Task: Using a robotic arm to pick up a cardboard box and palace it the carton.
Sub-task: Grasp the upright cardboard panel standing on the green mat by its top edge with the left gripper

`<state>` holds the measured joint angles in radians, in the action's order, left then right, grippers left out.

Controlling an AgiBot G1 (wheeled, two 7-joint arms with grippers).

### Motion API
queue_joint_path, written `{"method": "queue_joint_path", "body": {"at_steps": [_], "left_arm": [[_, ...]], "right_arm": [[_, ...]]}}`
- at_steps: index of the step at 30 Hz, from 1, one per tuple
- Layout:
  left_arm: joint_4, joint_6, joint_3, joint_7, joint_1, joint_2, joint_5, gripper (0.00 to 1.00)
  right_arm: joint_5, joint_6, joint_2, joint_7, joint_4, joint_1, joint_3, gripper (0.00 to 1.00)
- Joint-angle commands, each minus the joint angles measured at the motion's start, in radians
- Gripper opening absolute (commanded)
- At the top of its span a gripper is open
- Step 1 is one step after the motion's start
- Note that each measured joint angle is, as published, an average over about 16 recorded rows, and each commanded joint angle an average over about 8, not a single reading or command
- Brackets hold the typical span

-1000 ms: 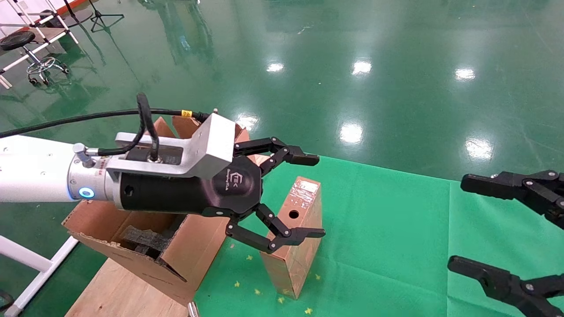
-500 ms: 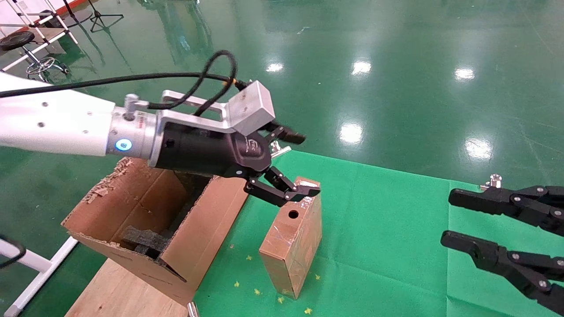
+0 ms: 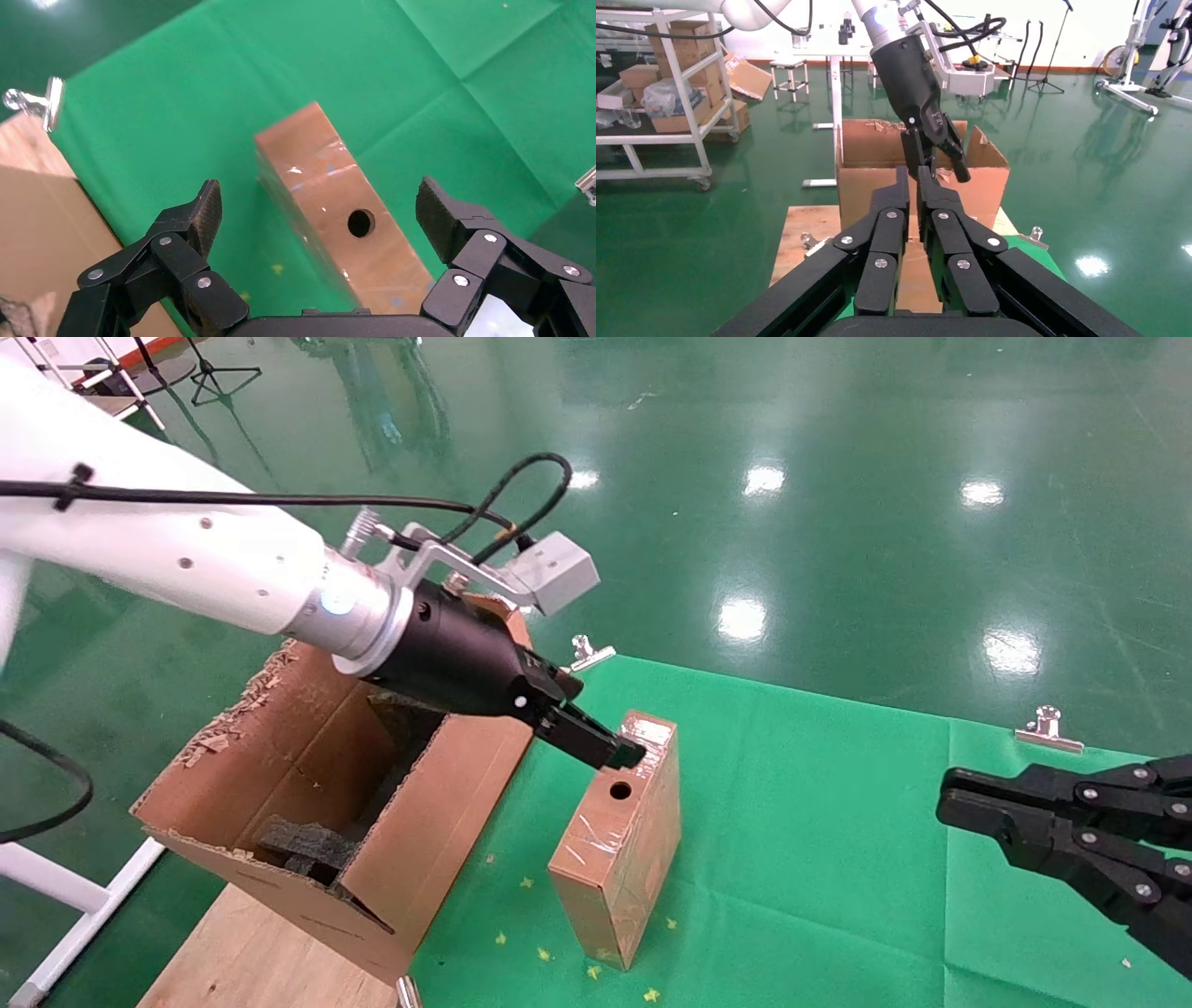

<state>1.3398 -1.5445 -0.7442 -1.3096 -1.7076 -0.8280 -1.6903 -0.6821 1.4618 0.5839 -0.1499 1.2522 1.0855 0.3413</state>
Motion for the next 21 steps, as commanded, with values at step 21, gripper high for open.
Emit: {"method": "queue_joint_path", "body": {"at_steps": [21], "left_arm": [[0.005, 0.023, -0.172, -0.174, -0.01, -0.108, -0.093, 1.0]], "right_arm": [[0.0, 0.0, 0.0, 0.0, 0.0, 0.0, 0.0, 0.0]]}}
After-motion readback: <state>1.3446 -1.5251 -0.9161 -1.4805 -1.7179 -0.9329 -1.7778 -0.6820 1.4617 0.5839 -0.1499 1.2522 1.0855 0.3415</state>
